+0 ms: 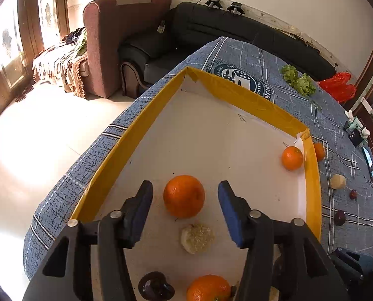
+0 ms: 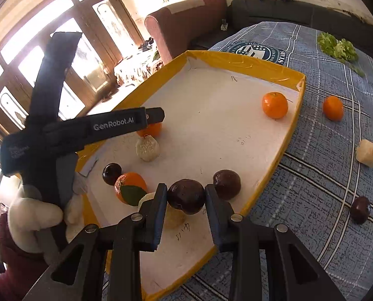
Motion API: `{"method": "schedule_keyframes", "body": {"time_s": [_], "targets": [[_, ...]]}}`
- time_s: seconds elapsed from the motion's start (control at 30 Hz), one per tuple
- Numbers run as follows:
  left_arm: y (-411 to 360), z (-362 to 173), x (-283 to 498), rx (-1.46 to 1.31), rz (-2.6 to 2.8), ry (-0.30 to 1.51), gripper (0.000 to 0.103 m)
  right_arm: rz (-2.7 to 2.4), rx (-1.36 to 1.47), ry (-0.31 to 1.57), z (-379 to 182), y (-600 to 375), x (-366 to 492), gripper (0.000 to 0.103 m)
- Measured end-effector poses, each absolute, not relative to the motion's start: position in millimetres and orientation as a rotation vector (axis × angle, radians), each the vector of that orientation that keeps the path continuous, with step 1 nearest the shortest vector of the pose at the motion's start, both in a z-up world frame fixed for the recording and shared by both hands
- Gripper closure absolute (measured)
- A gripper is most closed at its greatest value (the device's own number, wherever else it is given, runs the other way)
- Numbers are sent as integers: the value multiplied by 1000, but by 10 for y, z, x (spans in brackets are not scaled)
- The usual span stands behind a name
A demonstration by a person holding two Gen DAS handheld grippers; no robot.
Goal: Organize fruits
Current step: 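Carry the mandarin and plum into the yellow tray and open both grippers, then lift both tools away from the tray back over the table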
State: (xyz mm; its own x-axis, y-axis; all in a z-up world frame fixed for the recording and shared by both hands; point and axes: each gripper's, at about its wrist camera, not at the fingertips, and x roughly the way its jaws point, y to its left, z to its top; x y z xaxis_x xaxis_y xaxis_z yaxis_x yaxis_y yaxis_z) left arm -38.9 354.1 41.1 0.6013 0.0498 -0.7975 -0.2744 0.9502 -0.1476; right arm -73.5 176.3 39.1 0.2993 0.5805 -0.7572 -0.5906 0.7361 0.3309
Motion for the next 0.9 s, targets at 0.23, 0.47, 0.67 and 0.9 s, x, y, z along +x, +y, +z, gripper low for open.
{"method": "schedule_keyframes", "body": {"time_s": [0.23,0.47,0.67,0.9], "targets": [[3552,584,-611,-302,185,854,40,769,-37,940,492,1809,-828,48],[3292,950,-922,-273,209,763,22,746,21,892,651,1513,-908,43],[2758,1253,-1114,-188,170,689,19,656,99,866,711,951,-862,42],[2025,1300,-1281,-5,200,641,19,507,174,854,731,127,-819,41]]}}
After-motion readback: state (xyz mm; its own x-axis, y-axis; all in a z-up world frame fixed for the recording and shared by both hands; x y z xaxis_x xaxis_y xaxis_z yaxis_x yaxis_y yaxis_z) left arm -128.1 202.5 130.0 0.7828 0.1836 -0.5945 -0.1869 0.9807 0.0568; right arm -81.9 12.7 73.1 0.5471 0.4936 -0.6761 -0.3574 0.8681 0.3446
